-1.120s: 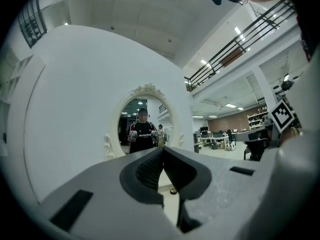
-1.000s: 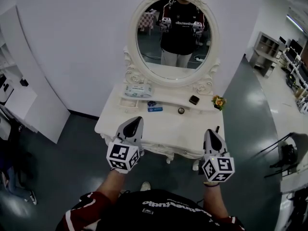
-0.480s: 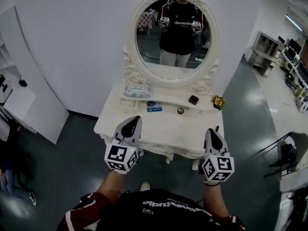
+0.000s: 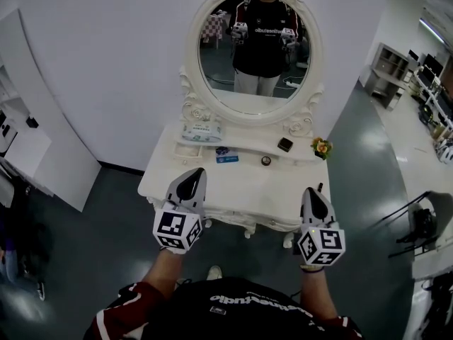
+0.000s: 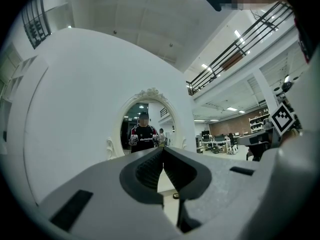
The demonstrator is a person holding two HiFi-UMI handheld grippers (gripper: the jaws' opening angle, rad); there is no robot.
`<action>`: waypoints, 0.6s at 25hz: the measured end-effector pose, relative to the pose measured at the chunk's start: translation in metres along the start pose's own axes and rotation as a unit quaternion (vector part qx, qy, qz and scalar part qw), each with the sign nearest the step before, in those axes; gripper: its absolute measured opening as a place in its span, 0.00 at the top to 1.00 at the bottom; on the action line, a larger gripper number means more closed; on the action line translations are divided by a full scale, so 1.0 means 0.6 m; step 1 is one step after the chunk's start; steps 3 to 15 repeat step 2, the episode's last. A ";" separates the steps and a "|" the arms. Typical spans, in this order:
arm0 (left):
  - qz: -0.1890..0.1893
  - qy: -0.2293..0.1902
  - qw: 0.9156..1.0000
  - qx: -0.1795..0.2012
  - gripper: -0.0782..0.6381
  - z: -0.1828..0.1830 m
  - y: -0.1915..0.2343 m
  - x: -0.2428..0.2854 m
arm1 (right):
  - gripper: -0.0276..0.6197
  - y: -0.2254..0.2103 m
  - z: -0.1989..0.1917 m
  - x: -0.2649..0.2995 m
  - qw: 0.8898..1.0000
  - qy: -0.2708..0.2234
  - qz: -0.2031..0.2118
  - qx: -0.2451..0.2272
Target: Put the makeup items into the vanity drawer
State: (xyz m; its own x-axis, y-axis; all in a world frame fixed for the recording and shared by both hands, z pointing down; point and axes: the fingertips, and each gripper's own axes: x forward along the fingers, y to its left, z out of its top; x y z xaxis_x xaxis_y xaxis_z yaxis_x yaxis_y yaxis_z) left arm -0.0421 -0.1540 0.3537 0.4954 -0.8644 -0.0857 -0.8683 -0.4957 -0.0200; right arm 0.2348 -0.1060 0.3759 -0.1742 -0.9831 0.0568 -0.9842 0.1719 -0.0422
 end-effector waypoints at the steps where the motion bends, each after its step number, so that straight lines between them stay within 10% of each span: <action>1: 0.001 0.000 1.000 0.000 0.88 -0.001 0.001 0.001 | 0.96 -0.001 -0.001 0.002 1.000 0.000 0.000 0.000; 15: 0.001 0.000 1.000 0.000 0.88 -0.002 0.002 0.002 | 0.96 -0.001 -0.002 0.003 1.000 0.000 -0.001 0.001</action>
